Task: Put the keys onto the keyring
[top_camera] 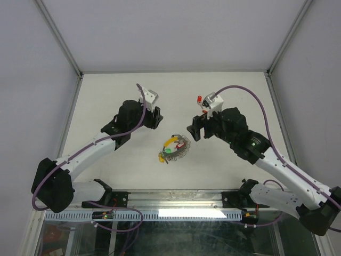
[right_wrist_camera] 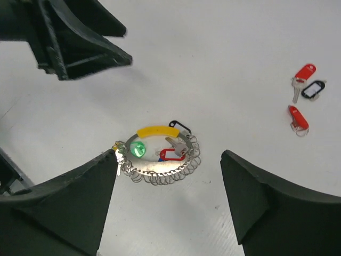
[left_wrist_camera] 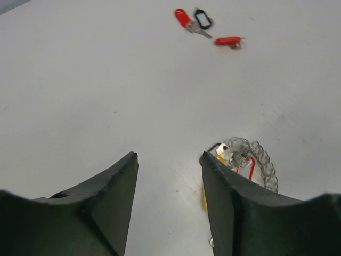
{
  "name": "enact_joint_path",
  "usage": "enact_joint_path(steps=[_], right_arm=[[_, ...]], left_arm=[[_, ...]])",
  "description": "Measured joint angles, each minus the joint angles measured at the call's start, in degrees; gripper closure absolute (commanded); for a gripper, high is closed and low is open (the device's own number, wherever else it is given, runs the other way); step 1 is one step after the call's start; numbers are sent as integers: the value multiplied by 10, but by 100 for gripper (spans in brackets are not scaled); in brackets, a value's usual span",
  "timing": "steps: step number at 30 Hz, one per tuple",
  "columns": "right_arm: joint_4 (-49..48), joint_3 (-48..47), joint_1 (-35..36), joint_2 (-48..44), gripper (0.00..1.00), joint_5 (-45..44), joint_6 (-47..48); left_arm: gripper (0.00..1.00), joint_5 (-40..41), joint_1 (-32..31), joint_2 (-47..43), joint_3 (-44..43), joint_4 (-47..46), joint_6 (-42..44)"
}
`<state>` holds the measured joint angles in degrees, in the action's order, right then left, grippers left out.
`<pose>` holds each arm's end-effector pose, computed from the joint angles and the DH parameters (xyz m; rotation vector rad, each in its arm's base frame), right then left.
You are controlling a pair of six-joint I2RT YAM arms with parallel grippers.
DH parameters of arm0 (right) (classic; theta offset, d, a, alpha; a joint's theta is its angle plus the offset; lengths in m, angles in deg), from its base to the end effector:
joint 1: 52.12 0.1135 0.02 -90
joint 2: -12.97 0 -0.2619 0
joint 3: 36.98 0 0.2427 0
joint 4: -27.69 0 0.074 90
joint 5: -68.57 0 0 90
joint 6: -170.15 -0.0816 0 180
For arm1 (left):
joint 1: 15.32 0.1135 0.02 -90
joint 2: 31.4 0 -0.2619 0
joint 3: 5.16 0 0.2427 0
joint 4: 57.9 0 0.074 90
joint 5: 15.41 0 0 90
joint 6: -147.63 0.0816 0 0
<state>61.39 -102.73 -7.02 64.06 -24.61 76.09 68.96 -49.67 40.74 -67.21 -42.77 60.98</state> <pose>0.1707 0.1649 0.3280 -0.6432 1.8279 0.5255 0.2589 -0.1866 0.2541 0.7178 1.9060 -0.4416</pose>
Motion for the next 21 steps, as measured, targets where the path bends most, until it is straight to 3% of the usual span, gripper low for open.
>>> enact_joint_path(steps=[4,10,16,21], right_arm=[[43,-30,-52,56,16,29,-46],[70,-29,-212,102,14,136,-136],[78,-23,-333,94,9,182,-219],[81,22,-390,4,6,175,-241]], left_arm=[[39,46,50,-17,0,7,-66],[26,47,171,-33,-12,57,-150],[12,17,309,-62,-12,119,-207],[1,29,320,-130,-12,163,-204]])
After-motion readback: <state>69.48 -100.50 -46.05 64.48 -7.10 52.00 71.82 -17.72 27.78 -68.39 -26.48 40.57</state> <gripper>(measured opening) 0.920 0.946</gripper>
